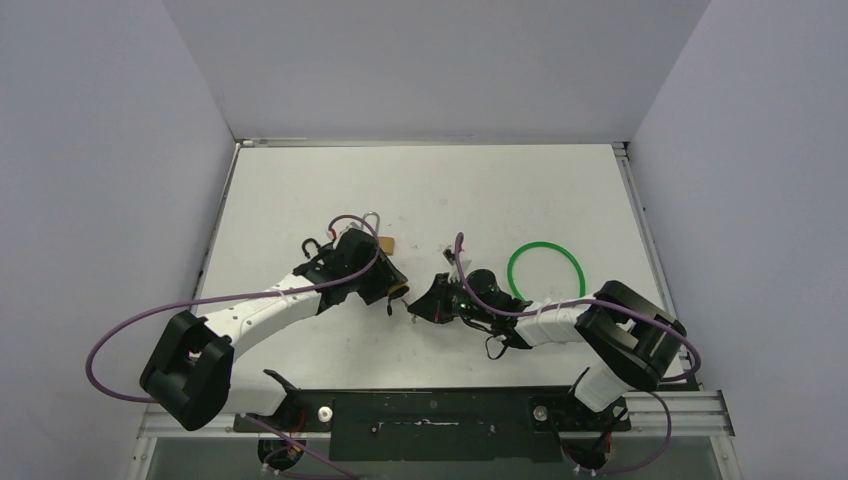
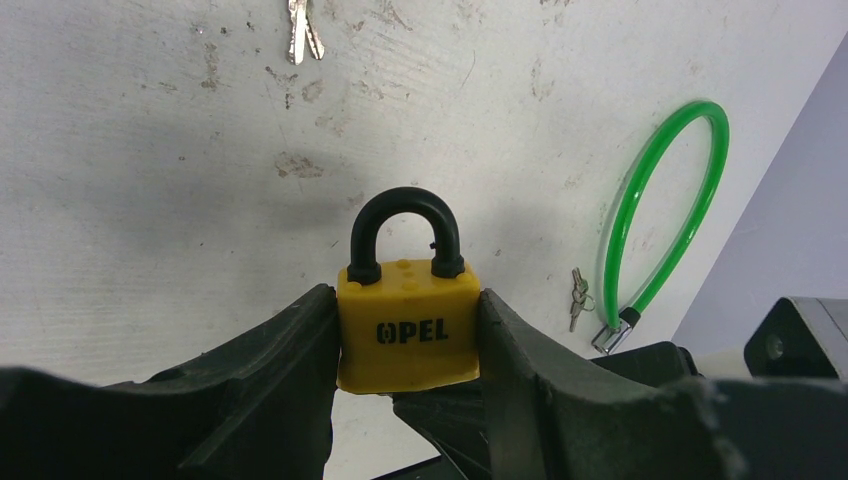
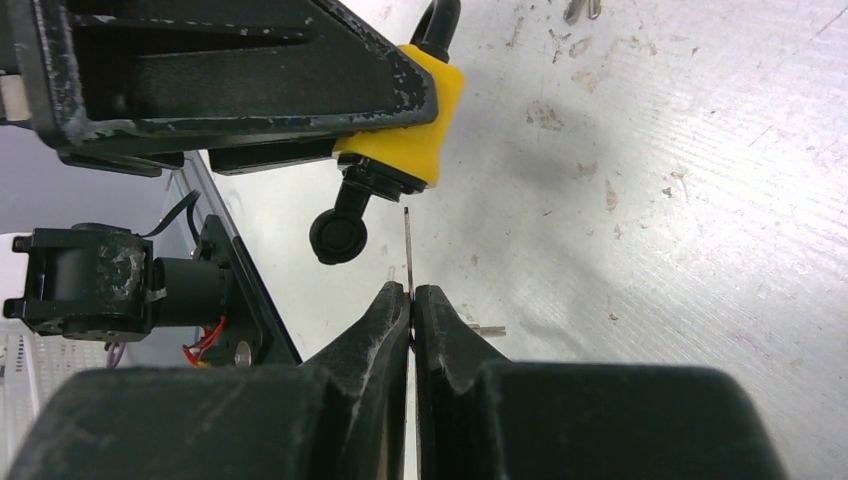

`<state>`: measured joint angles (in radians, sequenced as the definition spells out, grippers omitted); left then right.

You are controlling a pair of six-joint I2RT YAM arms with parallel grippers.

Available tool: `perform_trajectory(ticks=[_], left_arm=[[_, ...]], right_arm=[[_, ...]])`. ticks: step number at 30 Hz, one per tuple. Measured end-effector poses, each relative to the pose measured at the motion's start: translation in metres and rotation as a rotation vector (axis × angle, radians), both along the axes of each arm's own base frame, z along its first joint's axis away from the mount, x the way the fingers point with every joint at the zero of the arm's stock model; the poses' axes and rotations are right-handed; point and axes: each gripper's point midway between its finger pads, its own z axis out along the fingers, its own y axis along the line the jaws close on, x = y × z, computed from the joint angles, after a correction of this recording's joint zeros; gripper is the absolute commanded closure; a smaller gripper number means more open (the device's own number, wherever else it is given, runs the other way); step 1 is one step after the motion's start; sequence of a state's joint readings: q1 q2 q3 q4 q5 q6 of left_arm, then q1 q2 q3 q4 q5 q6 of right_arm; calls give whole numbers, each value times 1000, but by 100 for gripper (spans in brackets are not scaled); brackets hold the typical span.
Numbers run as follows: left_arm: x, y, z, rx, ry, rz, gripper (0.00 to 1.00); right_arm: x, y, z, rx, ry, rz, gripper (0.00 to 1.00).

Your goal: Unlock with the key

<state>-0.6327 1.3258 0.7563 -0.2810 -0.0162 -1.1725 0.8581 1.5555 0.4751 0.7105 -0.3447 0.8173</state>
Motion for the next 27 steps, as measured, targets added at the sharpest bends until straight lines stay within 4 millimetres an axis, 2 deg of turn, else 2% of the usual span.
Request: perform_trajectory(ticks=[3, 27], left_arm=[[0, 0, 0, -1, -1, 0, 100], [2, 0, 1, -6, -5, 6, 100]], right_arm=[[0, 0, -3, 0, 12, -4, 100], [2, 4, 13, 64, -44, 1, 100]])
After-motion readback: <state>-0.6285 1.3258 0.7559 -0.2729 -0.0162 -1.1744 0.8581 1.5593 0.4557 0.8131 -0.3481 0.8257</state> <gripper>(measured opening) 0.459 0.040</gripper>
